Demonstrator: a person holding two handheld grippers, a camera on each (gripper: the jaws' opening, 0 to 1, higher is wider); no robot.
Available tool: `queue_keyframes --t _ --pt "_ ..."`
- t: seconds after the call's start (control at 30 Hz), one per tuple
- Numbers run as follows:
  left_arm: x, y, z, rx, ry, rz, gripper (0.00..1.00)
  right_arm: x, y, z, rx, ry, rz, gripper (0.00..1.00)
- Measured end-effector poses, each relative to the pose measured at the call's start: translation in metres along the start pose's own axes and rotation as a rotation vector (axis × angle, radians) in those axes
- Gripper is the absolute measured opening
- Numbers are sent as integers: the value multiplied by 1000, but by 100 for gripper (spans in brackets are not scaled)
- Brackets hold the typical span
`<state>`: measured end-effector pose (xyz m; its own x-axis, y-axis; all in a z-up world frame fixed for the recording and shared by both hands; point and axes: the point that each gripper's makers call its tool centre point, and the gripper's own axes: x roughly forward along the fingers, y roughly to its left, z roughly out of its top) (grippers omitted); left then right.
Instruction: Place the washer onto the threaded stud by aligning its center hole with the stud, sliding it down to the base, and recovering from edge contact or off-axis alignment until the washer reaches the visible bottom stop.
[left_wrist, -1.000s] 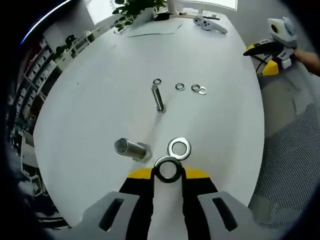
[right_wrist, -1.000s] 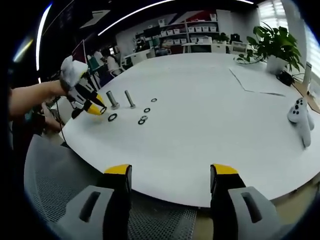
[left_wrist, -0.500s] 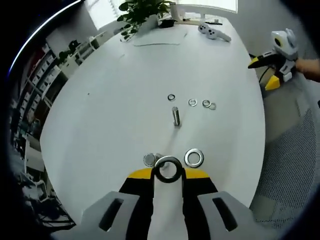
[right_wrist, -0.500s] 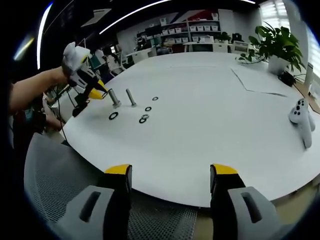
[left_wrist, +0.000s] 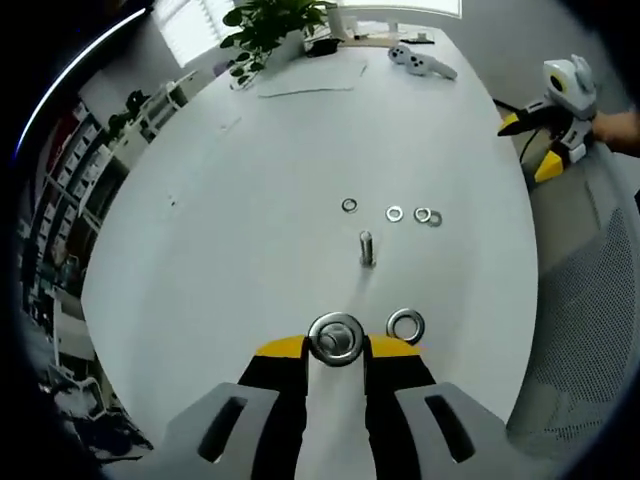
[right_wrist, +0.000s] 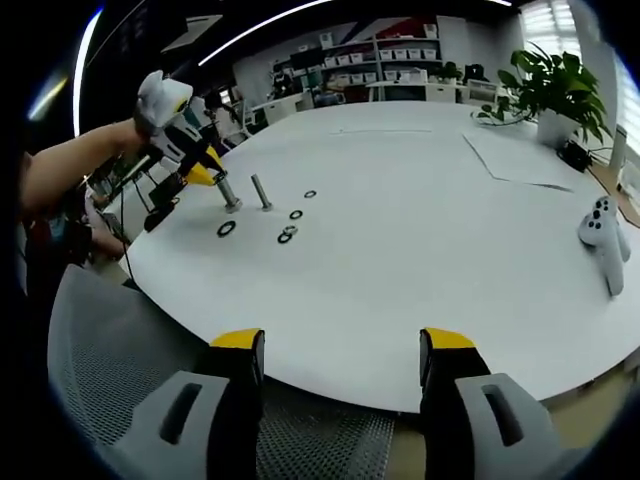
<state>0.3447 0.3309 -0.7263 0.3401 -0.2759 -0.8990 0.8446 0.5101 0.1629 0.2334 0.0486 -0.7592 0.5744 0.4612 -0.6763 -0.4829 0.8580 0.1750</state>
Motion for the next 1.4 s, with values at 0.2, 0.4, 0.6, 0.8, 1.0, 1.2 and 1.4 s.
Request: queue_keyframes --t 0.2,0.4,0.6,0.8,1.0,1.2,1.4 --pt "-1 3 0 -12 10 -23 18 0 -1 0 4 0 -5 65" --pt "2 2 -8 10 32 -19 18 0 -2 -1 4 2 -9 65" --pt "11 -1 -12 -13 34 -34 18 0 -2 -1 8 5 -13 65" --pt "28 -4 -18 -18 49 -44 18 0 -2 -2 9 7 -17 65" --pt "42 -4 -27 -42 64 -58 18 0 -3 -3 11 12 -20 65" --pt "49 -7 -31 -60 71 -72 19 0 -3 -3 12 15 -22 65" --pt "47 -9 -33 -34 46 -92 22 -1 -4 -3 17 13 -26 65"
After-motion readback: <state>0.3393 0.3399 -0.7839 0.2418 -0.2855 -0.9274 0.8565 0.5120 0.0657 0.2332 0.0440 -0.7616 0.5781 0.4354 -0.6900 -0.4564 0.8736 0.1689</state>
